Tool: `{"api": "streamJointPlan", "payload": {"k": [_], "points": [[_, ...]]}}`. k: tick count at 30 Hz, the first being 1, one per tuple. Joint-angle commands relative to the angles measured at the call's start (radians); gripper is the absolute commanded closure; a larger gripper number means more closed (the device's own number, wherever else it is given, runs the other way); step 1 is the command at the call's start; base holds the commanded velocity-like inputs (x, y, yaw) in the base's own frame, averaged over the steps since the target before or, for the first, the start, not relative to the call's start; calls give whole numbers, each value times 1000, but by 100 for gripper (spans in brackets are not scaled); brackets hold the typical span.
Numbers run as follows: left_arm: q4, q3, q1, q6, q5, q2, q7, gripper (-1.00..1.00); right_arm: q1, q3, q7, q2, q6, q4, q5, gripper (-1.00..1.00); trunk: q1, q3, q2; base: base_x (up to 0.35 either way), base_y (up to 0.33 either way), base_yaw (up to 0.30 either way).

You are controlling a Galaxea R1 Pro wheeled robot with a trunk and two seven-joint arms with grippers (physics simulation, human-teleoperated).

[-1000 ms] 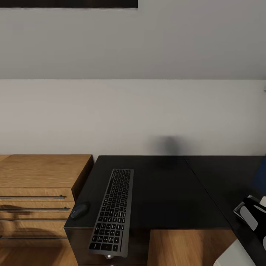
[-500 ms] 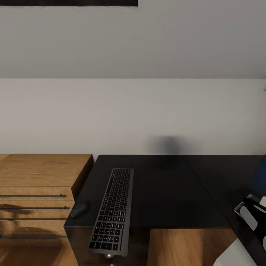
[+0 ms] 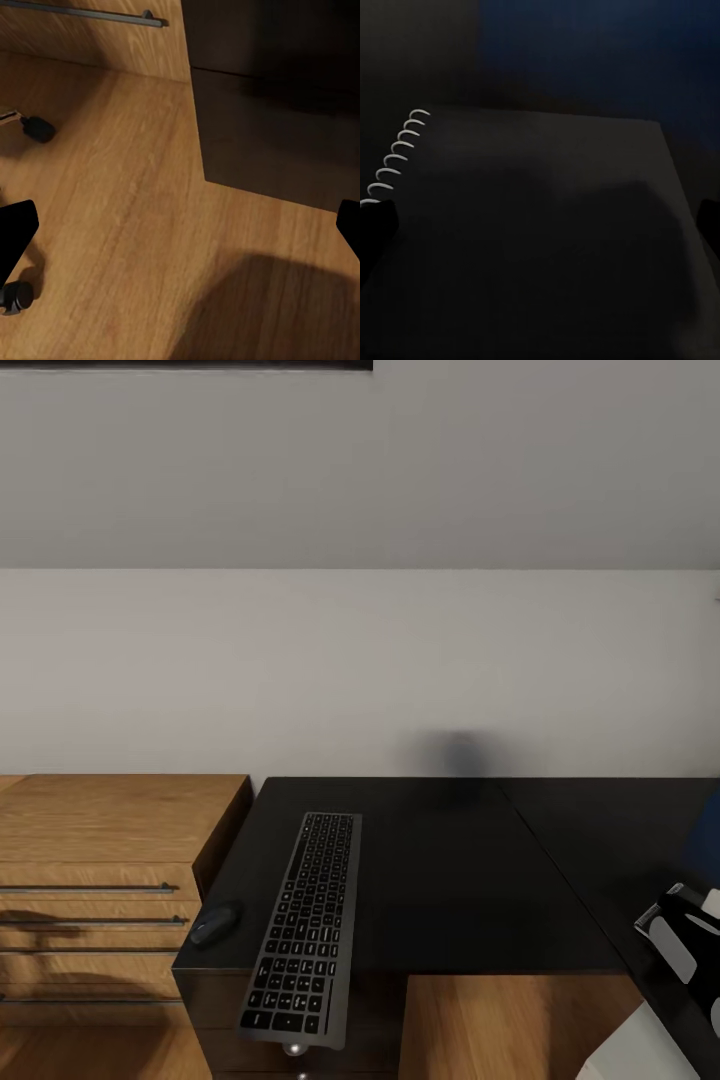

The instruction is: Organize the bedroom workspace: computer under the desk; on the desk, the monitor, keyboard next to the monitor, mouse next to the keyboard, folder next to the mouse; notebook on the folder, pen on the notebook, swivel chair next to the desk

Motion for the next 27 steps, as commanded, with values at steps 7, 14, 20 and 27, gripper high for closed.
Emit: {"api": "streamJointPlan", "payload": {"k": [7, 14, 20, 27], "points": [[-1, -7, 0, -5, 11, 3, 6, -100, 1, 1, -2, 0, -1, 6, -25, -100, 0, -1, 0, 0, 0, 0], [-1, -5, 0, -7, 11, 4, 6, -100, 1, 1, 3, 1, -1, 6, -26, -100, 0, -1, 0, 0, 0, 0], [-1, -4, 0, -8, 11, 4, 6, -100, 1, 2, 4, 1, -1, 6, -26, -100, 0, -1, 0, -51, 35, 0], [-1, -4, 0, -8, 11, 3, 6, -100, 1, 5, 5, 2, -1, 6, -26, -100, 0, -1, 0, -148, 103, 0]]}}
